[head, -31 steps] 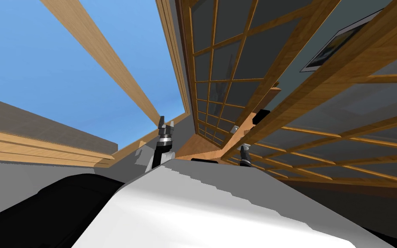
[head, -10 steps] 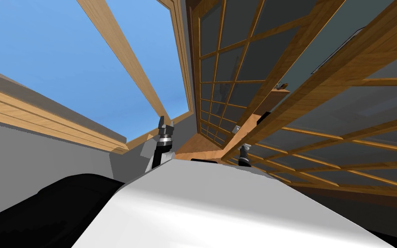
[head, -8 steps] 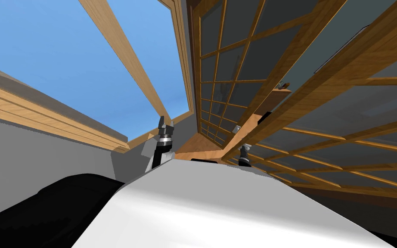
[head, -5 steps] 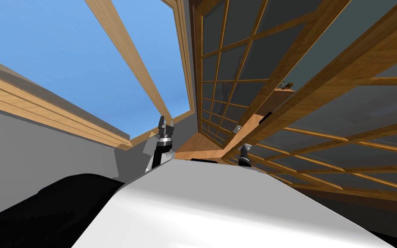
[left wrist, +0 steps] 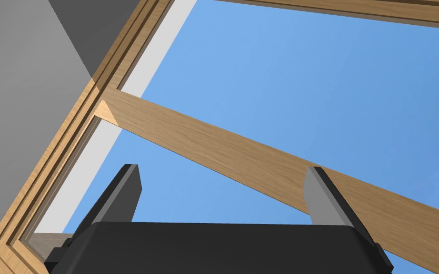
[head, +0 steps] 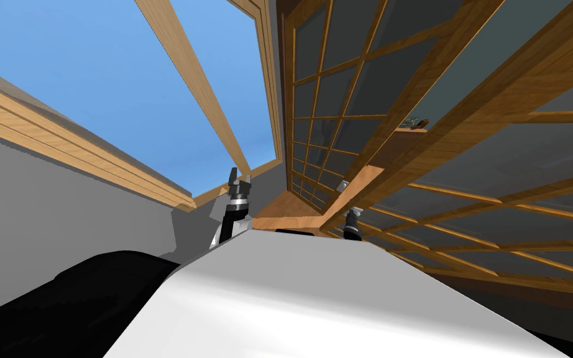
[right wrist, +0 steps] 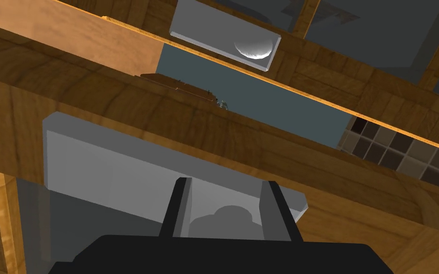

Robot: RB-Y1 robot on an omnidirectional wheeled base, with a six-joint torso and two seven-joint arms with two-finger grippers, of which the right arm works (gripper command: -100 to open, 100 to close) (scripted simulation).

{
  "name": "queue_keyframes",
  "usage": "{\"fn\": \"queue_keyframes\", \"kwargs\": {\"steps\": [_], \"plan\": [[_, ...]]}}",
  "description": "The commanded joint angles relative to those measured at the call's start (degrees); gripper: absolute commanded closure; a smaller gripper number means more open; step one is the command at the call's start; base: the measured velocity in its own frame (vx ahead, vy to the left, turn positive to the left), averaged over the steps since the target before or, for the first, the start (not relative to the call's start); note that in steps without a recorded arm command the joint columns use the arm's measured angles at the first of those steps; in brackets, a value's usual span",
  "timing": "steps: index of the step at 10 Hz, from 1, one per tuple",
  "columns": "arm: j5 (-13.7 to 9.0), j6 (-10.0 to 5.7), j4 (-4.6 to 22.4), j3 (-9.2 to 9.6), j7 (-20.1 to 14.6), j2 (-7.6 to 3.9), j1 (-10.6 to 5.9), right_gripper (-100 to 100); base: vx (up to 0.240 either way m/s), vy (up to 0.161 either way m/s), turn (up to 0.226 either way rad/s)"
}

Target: Pull the door open

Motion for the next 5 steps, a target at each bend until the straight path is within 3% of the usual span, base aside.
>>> {"fn": "queue_keyframes", "kwargs": {"steps": [1,2,5], "plan": [[-0.4,1.32,-2.1,-0.74,-0.7,-0.78,1.53,100,0.0,0.0,0.0],[-0.4,1.32,-1.5,-0.74,-0.7,-0.78,1.53,100,0.0,0.0,0.0],[-2.4,1.2,-2.1,0.83,-5.3,-1.32,1.5,100,-0.048,-0.014,0.065]]}}
